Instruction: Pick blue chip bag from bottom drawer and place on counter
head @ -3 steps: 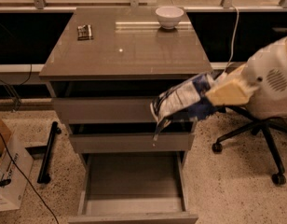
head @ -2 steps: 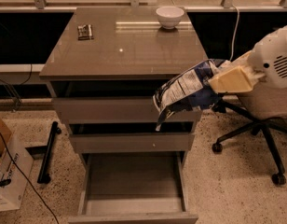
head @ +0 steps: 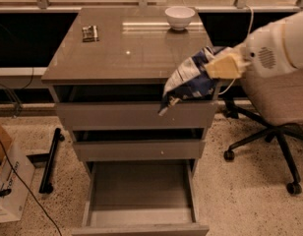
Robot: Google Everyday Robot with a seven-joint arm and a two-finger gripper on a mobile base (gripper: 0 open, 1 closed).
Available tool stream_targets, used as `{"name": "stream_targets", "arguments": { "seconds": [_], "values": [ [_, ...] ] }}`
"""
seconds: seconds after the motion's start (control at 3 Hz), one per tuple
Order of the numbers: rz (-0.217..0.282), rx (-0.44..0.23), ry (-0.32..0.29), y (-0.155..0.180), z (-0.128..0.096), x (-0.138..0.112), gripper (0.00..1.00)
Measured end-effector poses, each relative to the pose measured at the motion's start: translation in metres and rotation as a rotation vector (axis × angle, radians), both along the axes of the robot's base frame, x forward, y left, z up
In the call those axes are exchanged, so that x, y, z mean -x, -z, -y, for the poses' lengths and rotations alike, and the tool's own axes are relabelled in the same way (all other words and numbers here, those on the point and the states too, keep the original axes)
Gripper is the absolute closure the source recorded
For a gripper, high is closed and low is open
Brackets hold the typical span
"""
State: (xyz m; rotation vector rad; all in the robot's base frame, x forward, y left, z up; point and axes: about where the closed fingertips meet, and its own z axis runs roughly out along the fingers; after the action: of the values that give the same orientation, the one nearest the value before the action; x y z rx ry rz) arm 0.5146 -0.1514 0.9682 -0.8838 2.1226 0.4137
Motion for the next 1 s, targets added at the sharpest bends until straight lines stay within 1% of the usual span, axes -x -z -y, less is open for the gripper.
{"name": "stream_targets", "arguments": {
  "seconds": [0.33,0.67,1.0],
  "values": [
    [0.059,-0.031,0.017,-0.003,-0.012,-0.064,1.0],
    [0.084,-0.069,0.016,0.006,-0.033,-0.124,1.0],
    [0.083,-0.103,0.004,0.02,-0.057,-0.176,1.0]
  ]
}}
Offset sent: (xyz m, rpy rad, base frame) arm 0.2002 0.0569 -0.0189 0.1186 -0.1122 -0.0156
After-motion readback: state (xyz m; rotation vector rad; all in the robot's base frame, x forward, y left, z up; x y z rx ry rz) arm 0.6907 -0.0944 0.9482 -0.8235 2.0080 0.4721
